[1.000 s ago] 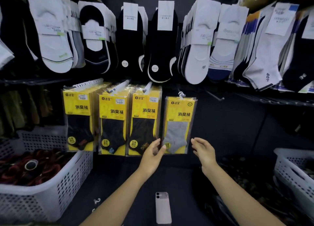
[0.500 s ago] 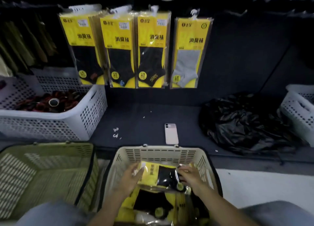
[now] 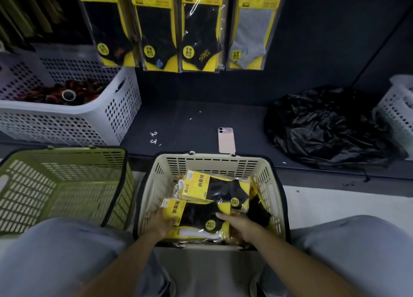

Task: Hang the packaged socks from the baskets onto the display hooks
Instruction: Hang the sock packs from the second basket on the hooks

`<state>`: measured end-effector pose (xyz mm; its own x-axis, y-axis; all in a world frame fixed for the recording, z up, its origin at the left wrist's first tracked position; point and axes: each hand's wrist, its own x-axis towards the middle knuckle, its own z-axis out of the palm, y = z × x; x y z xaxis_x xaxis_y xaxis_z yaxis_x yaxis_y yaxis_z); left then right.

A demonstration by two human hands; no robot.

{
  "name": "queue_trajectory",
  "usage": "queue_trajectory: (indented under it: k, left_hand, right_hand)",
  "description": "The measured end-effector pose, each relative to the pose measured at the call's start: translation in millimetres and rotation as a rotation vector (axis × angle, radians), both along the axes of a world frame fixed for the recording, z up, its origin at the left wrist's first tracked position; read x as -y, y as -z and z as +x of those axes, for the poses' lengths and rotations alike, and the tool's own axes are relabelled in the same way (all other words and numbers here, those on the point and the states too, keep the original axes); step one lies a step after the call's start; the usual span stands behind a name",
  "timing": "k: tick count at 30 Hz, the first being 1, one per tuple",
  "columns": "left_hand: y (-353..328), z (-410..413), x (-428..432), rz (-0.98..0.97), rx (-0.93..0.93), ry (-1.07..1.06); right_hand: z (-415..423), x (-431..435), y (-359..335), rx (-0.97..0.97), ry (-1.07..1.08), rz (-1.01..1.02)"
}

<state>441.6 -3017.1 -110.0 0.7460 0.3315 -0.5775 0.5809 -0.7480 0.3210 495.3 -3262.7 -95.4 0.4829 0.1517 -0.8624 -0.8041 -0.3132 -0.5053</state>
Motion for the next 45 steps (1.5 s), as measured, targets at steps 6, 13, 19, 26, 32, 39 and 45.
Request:
queue_trajectory:
  k: [6, 13, 19, 26, 32, 39, 45]
  left_hand:
    - [-16, 7, 10, -0.293, 0.173, -0.385]
    - [-81, 43, 29, -0.825, 0.298, -0.848]
    - [-149, 82, 54, -1.457, 0.463, -0.73]
    - [-195, 110, 61, -1.203, 0.716, -0.651]
    - [-243, 136, 58, -1.026, 0.842, -0.35]
    - [-284, 155, 73, -0.999, 0.858, -0.159]
    - [-302, 168, 73, -0.99, 0.903, -0.149]
  right_hand:
    - [19, -13, -24, 0.115, 0.123, 0.204]
    - [47, -10, -79, 0.288, 0.393, 0.446]
    - [57, -24, -126, 0.363, 0.412, 0.715]
    - [78, -10, -166, 0.605, 0.416, 0.506]
    - [125, 4, -231, 0.938, 0.312, 0.425]
    - [145, -9, -288, 1.101, 0.268, 0.477]
    - [154, -9, -300, 1.097, 0.321, 0.491]
